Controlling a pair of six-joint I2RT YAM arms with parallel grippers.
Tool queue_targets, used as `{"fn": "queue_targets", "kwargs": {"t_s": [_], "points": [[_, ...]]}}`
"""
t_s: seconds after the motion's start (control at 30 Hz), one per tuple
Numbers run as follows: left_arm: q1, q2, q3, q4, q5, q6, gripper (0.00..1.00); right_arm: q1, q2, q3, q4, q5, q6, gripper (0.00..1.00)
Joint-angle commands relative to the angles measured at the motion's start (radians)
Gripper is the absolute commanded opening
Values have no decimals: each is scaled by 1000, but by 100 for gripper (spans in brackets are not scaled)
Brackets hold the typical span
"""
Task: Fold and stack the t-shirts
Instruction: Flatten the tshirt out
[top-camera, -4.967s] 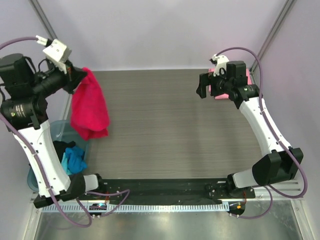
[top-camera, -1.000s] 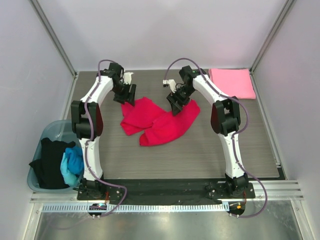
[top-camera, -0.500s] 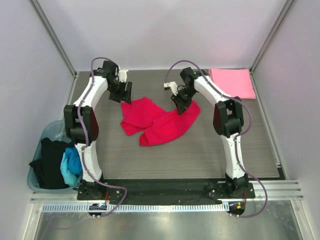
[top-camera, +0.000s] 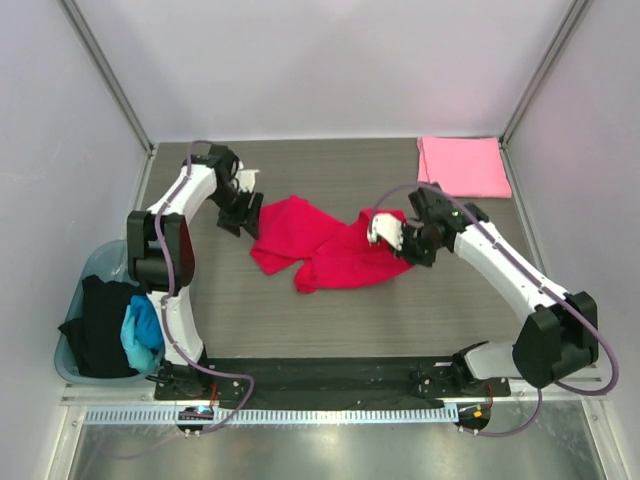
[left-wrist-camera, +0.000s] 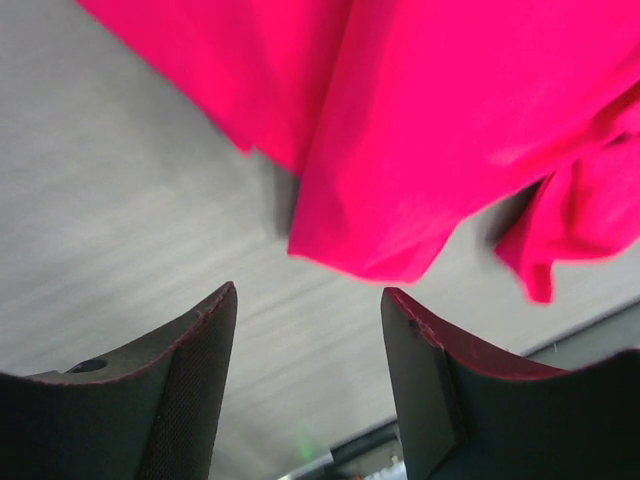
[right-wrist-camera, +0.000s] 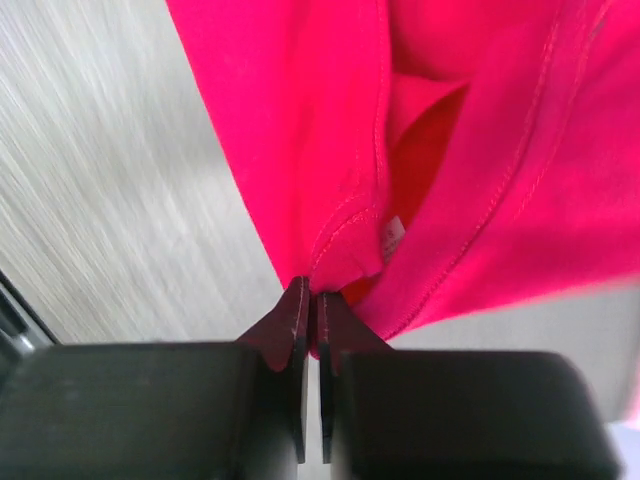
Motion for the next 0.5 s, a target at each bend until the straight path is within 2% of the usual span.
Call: {"fn": "queue_targets", "kwargs": {"t_s": [0.0, 0.03, 0.07, 0.13, 0.27, 0.47], "points": [[5, -44, -57, -70, 70, 23, 59, -26, -18, -172, 103, 144, -76, 9], [5, -41, -66, -80, 81, 23, 59, -29, -21, -184, 120, 148, -67, 26], [5, -36, -74, -84, 99, 22, 58, -30, -18, -189, 122, 148, -50, 37], [-3, -32, -92, -87, 115, 17, 58, -38, -1, -169, 126, 133, 19, 50], [-38, -30, -126, -82, 150, 6, 51, -40, 34, -122, 128, 109, 99, 53], [-141, -3, -181, -44, 168, -23, 51, -40, 72, -63, 131, 99, 140, 53]]}}
